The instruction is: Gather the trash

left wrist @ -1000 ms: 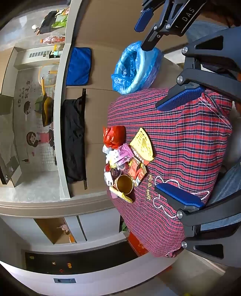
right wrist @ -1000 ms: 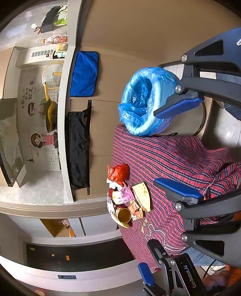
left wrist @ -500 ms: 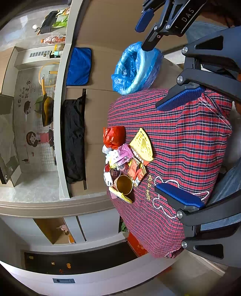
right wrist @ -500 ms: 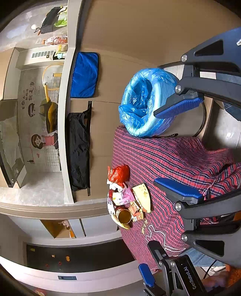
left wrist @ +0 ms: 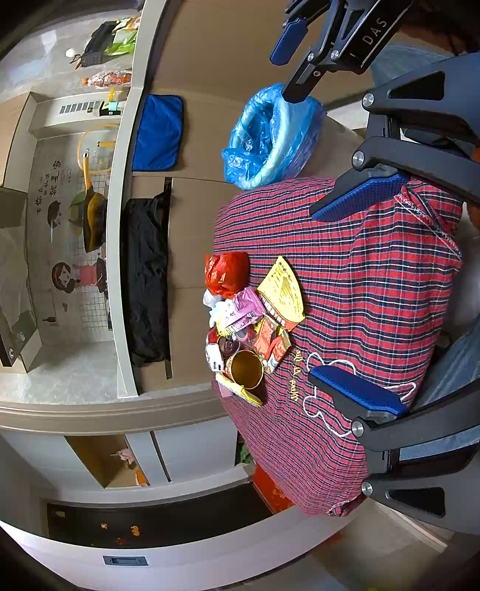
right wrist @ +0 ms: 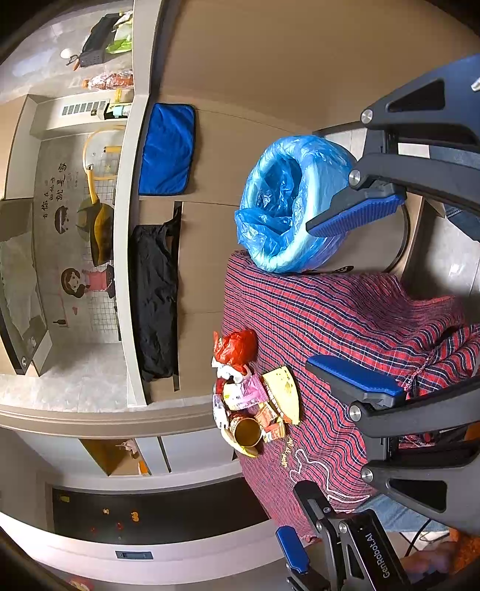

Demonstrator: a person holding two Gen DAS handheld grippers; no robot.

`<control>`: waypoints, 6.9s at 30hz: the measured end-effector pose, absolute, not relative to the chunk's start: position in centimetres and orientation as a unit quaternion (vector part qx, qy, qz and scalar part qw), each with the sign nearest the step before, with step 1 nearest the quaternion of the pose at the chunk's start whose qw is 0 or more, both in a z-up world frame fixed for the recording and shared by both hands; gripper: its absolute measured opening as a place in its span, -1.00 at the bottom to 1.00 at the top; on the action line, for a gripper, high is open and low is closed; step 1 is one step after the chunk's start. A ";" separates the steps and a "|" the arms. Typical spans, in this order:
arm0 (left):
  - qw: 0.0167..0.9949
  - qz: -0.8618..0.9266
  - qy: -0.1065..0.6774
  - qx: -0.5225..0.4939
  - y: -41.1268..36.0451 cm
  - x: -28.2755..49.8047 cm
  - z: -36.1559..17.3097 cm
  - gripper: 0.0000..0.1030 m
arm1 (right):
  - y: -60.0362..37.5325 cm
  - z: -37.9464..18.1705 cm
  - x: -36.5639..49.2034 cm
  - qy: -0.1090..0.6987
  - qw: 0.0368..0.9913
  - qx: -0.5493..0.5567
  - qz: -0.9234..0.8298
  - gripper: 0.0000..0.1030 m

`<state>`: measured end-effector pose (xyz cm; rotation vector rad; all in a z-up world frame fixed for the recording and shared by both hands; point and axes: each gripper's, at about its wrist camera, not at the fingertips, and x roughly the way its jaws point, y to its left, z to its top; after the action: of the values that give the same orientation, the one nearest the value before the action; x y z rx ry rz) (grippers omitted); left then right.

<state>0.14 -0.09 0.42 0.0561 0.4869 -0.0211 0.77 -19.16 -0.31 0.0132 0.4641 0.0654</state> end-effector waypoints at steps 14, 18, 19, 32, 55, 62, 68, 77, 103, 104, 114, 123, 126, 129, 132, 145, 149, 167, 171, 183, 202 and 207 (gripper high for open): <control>0.970 -0.011 0.240 0.027 0.0 -0.1 0.2 0.55 | -19.1 -0.3 0.8 0.230 0.973 0.008 0.033 0.24; 0.970 -0.010 0.239 0.027 0.0 -0.1 0.2 0.55 | -19.1 -0.3 0.8 0.229 0.973 0.008 0.032 0.24; 0.970 -0.010 0.240 0.027 0.1 -0.1 0.2 0.55 | -19.1 -0.3 0.8 0.230 0.973 0.008 0.033 0.24; 0.970 -0.010 0.240 0.026 0.1 -0.1 0.3 0.55 | -19.1 -0.3 0.8 0.229 0.973 0.008 0.033 0.24; 0.970 -0.014 0.241 0.021 0.3 0.0 0.8 0.55 | -19.4 0.1 1.1 0.230 0.973 0.005 0.031 0.24; 0.970 -0.021 0.240 -0.001 1.1 2.1 1.0 0.55 | -18.8 0.2 3.2 0.224 0.974 -0.010 0.038 0.24; 0.974 -0.015 0.226 -0.011 2.1 5.4 1.6 0.55 | -18.0 0.6 6.7 0.222 0.973 -0.014 0.065 0.24; 0.971 0.026 0.237 -0.023 6.9 12.8 0.9 0.55 | -16.0 1.2 13.7 0.219 0.971 -0.043 0.087 0.24; 0.954 0.038 0.288 -0.069 18.4 23.3 -3.7 0.47 | 0.3 -4.6 31.4 0.344 0.891 -0.149 0.255 -0.01; 0.955 0.038 0.287 -0.070 18.4 23.4 -3.7 0.47 | 0.6 -5.0 31.7 0.353 0.886 -0.148 0.261 -0.01; 0.954 0.040 0.289 -0.064 18.4 23.9 -3.9 0.47 | -0.4 -4.6 31.6 0.375 0.883 -0.125 0.254 -0.44; 0.954 0.015 0.292 -0.074 18.5 24.6 -4.0 0.39 | -3.6 -2.2 29.1 0.364 0.897 -0.084 0.236 -0.48; 0.953 -0.030 0.284 -0.097 19.3 25.1 -4.3 0.21 | -4.3 -2.1 28.5 0.364 0.899 -0.078 0.229 -0.47; 0.953 -0.040 0.276 -0.119 20.5 25.7 -4.6 0.19 | -4.6 -2.5 28.3 0.371 0.899 -0.070 0.222 -0.47; 0.953 -0.033 0.285 -0.100 20.6 26.7 -4.6 0.19 | -4.6 -2.9 28.2 0.373 0.898 -0.067 0.224 -0.47; 0.939 -0.040 0.327 -0.097 19.7 32.3 -3.8 0.12 | -4.1 -3.7 26.9 0.378 0.895 -0.067 0.228 -0.45; 0.932 -0.033 0.349 -0.097 20.1 33.9 -4.9 -0.11 | -4.1 -4.0 26.9 0.380 0.894 -0.067 0.228 -0.45; 0.935 0.067 0.311 -0.157 27.8 32.7 -4.5 -0.72 | -3.4 -2.6 27.8 0.371 0.898 -0.047 0.234 -0.45; 0.942 0.049 0.298 -0.145 26.0 30.6 -2.8 -0.72 | -3.9 -1.6 27.8 0.357 0.904 -0.043 0.233 -0.46; 0.960 -0.017 0.255 -0.113 16.1 22.6 3.5 -0.72 | -8.6 3.8 24.7 0.287 0.934 -0.026 0.212 -0.46; 0.935 -0.191 0.291 -0.066 -7.5 21.9 3.5 -0.72 | -28.1 4.2 18.5 0.258 0.965 0.008 0.052 -0.46; 0.922 -0.221 0.314 -0.055 -12.1 23.3 1.4 -0.72 | -33.2 2.1 18.6 0.278 0.960 0.028 0.010 -0.46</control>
<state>23.31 -12.14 1.42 -0.1128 0.6457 -0.4530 18.62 -33.20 2.14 0.0572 0.5625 0.0196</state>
